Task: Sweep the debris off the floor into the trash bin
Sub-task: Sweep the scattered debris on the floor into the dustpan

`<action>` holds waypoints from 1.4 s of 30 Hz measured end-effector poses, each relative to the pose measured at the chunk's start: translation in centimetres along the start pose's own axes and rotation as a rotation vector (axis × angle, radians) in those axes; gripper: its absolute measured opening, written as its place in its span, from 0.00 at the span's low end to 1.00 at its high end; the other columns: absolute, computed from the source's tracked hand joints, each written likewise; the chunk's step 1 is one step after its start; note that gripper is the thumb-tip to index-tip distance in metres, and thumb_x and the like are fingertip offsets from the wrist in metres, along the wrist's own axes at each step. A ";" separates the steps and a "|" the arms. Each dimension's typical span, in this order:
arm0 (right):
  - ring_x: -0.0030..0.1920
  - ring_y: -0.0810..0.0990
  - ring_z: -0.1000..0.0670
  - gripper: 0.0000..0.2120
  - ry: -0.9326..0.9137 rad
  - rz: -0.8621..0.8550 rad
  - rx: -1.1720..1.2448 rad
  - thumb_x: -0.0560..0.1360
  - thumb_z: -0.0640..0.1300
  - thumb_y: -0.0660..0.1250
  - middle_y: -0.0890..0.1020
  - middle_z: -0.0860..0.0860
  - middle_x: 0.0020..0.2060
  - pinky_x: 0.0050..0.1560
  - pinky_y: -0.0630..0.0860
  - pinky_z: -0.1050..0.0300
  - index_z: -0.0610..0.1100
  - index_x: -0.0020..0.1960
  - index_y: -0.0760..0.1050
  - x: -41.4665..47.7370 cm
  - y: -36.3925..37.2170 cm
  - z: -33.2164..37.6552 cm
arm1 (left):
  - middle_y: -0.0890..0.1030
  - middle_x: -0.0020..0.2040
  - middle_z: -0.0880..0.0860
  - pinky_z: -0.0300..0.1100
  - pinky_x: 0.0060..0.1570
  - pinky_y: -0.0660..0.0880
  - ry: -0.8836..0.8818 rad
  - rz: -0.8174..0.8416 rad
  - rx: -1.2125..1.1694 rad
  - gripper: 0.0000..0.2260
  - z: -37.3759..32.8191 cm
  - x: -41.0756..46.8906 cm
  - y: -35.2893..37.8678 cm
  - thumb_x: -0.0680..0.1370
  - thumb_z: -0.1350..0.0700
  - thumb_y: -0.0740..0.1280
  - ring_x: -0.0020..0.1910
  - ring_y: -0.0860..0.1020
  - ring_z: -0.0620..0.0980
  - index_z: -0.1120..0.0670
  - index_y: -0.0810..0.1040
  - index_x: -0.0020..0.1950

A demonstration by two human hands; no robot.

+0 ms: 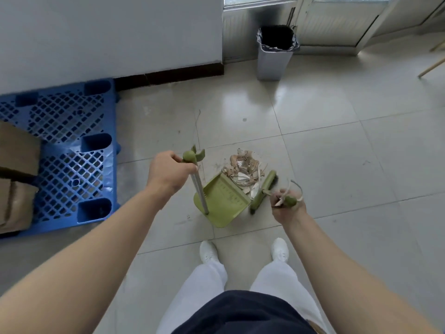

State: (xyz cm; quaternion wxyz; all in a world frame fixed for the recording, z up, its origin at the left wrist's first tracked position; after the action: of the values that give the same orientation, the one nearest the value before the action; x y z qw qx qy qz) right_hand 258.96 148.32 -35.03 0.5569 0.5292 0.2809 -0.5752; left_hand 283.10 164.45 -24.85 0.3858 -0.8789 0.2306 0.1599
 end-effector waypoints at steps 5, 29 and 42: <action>0.13 0.67 0.54 0.15 0.002 -0.019 0.132 0.80 0.38 0.50 0.66 0.49 0.15 0.14 0.65 0.68 0.44 0.35 0.61 -0.3 -2.5 -2.2 | 0.79 0.36 0.57 0.54 0.40 0.79 0.071 0.041 0.058 0.12 0.0 2.4 -2.5 0.65 0.56 0.76 0.35 0.75 0.55 0.58 0.75 0.39; 0.23 0.71 0.51 0.14 -0.160 -0.129 0.008 0.78 0.33 0.51 0.68 0.46 0.32 0.17 0.67 0.70 0.41 0.36 0.65 -1.7 5.9 -3.6 | 0.76 0.34 0.53 0.43 0.32 0.69 0.103 0.046 0.207 0.10 2.2 7.0 -5.9 0.69 0.56 0.74 0.32 0.71 0.50 0.60 0.77 0.42; 0.14 0.71 0.52 0.12 -0.082 -0.156 -0.106 0.77 0.33 0.52 0.74 0.46 0.29 0.16 0.67 0.70 0.43 0.39 0.69 2.4 7.1 -1.4 | 0.76 0.34 0.54 0.46 0.35 0.71 0.098 0.031 0.198 0.10 0.1 8.3 -4.6 0.68 0.56 0.74 0.34 0.72 0.54 0.58 0.74 0.38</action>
State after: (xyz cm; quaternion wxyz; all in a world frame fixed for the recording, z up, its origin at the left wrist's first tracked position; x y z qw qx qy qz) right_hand 266.52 147.23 -35.73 0.5489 0.4516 0.3282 -0.6221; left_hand 292.48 164.88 -25.94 0.4562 -0.8396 0.2776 0.0991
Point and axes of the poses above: each hand's wrist, its own x-axis towards the middle knuckle, its own y-axis out of the palm, z = x × y, the point moved 7 cm from there along x, towards the middle knuckle
